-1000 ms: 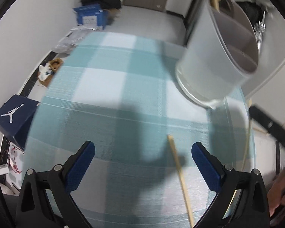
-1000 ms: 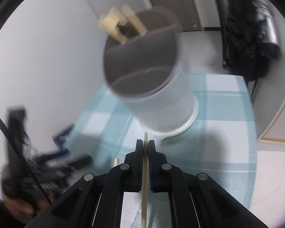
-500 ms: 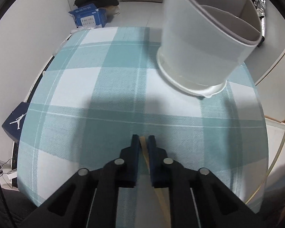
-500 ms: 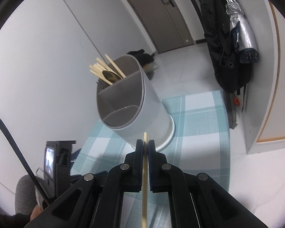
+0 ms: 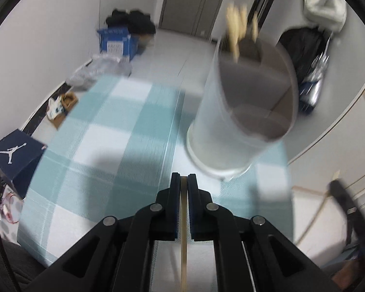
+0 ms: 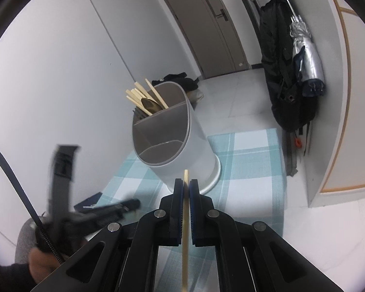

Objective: Organize utensils

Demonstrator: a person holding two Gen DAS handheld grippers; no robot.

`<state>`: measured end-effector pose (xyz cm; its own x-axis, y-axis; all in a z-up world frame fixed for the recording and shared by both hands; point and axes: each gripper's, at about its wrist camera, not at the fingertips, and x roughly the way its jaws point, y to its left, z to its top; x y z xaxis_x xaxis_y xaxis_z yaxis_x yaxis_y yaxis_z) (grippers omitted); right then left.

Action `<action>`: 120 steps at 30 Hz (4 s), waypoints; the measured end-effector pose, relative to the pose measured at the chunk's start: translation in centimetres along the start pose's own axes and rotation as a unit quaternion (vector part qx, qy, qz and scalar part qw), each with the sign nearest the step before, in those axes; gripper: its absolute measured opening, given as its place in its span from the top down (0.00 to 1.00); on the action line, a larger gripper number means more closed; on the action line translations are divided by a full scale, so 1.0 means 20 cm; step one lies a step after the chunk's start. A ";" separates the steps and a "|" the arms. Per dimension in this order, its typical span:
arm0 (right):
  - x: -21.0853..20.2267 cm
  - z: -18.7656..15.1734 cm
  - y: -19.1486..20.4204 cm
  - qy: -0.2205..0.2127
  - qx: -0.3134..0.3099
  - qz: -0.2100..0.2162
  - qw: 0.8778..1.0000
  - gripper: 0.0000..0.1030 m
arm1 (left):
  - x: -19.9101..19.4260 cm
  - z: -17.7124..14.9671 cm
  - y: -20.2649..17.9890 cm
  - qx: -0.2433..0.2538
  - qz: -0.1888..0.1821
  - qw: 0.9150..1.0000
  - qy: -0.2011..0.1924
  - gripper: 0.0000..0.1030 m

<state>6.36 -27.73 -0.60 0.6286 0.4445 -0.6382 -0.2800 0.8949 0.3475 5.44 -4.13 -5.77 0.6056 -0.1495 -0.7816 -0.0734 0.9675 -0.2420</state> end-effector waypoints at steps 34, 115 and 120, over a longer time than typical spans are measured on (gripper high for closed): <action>-0.20 0.54 0.26 -0.122 -0.057 0.013 0.991 0.96 | -0.49 0.56 -0.20 0.051 -0.124 0.980 -0.148 0.98; 0.35 0.60 0.08 -0.076 -0.141 0.062 0.985 0.73 | -0.17 0.62 -0.06 0.058 -0.101 0.984 -0.132 0.52; 0.23 0.59 0.16 -0.097 -0.115 0.057 0.987 0.52 | -0.30 0.59 -0.03 0.050 -0.069 0.982 -0.168 0.28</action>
<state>16.84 -23.31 5.65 0.7049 0.5466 -0.4521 -0.5004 0.8349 0.2292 11.16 -1.43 5.85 0.8324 -0.2205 -0.5084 0.0950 0.9606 -0.2611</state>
